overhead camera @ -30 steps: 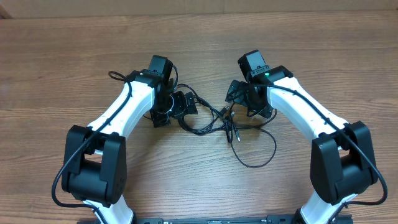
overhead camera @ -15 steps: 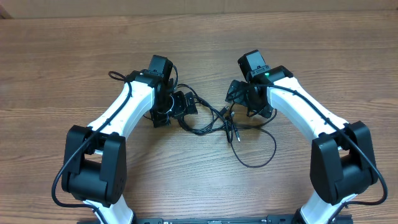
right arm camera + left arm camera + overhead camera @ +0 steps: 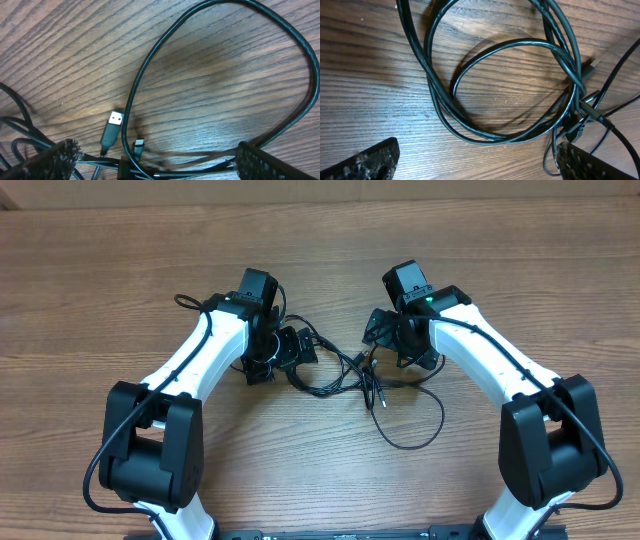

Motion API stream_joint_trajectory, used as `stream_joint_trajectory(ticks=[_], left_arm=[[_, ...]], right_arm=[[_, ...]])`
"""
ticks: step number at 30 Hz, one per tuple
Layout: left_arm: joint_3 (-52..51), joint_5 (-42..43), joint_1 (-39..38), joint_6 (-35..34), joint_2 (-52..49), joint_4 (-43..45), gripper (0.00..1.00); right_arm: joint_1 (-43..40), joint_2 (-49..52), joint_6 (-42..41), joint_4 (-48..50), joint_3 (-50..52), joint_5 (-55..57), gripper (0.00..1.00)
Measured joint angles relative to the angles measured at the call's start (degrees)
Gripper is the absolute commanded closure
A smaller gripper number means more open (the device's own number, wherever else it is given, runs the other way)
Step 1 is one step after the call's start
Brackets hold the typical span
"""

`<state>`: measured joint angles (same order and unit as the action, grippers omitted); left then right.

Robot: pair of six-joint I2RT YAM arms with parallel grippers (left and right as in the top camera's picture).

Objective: Untangle cables

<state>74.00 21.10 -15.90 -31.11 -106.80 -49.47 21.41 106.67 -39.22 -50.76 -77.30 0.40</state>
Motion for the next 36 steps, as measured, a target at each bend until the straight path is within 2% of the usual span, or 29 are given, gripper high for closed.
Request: stream_joint_trajectory(ticks=[36], left_arm=[[0.00,0.00,0.00,0.00,0.00,0.00,0.00]], right_arm=[[0.00,0.00,0.00,-0.02,0.00,0.04,0.00]])
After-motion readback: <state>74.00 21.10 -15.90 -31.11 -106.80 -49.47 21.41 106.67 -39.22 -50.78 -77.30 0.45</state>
